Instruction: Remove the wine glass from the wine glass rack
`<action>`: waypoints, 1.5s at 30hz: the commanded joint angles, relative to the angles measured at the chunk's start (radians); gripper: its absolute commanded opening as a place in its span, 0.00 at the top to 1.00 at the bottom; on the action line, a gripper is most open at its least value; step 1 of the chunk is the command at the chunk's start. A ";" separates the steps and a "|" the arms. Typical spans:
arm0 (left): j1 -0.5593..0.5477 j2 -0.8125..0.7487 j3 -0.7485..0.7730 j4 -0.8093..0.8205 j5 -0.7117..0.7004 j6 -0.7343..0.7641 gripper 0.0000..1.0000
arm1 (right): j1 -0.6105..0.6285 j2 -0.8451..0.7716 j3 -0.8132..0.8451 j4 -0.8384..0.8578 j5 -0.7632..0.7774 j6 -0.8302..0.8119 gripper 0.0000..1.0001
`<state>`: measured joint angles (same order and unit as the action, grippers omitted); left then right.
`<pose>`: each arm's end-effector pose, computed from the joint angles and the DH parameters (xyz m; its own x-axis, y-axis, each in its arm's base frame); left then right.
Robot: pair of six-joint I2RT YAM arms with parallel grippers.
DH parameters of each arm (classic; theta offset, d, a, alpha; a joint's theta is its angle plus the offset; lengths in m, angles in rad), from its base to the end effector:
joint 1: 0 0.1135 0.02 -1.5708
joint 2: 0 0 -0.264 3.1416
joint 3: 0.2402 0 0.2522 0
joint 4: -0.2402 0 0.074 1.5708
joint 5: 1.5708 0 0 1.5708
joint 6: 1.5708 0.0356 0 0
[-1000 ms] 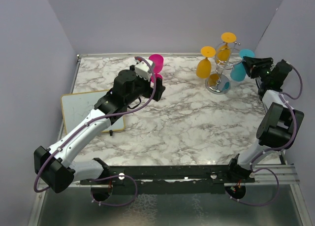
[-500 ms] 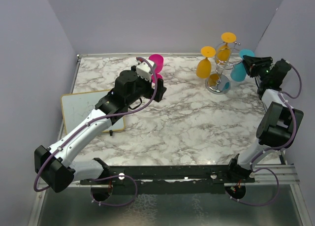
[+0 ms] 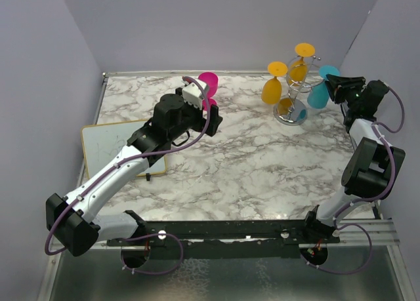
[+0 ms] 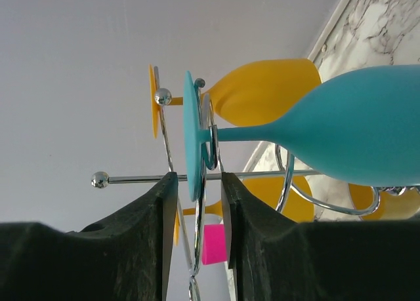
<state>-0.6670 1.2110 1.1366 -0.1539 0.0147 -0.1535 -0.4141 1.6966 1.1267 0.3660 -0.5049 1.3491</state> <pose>0.2217 -0.1752 0.3774 -0.2720 0.0196 -0.9621 0.5952 0.7890 -0.1522 0.3683 -0.1431 0.2725 -0.1203 0.9855 -0.1198 0.1629 0.1386 0.9769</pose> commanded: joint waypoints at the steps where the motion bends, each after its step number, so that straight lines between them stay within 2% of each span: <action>1: -0.008 -0.004 0.020 -0.003 0.010 0.010 0.01 | -0.002 -0.019 0.033 -0.002 0.027 0.000 0.67; 19: -0.011 -0.007 0.019 -0.003 0.017 0.011 0.01 | -0.003 -0.030 0.041 -0.010 0.047 0.016 0.78; 34: -0.014 -0.005 0.017 0.001 0.027 0.008 0.01 | -0.003 -0.050 0.048 -0.043 0.038 0.045 0.98; 45: -0.015 -0.007 0.015 0.005 0.031 0.004 0.01 | -0.016 -0.048 0.091 -0.071 0.044 0.063 0.99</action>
<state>-0.6765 1.2106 1.1366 -0.1539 0.0223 -0.1535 -0.4145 1.6825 1.1706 0.3073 -0.4835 1.4017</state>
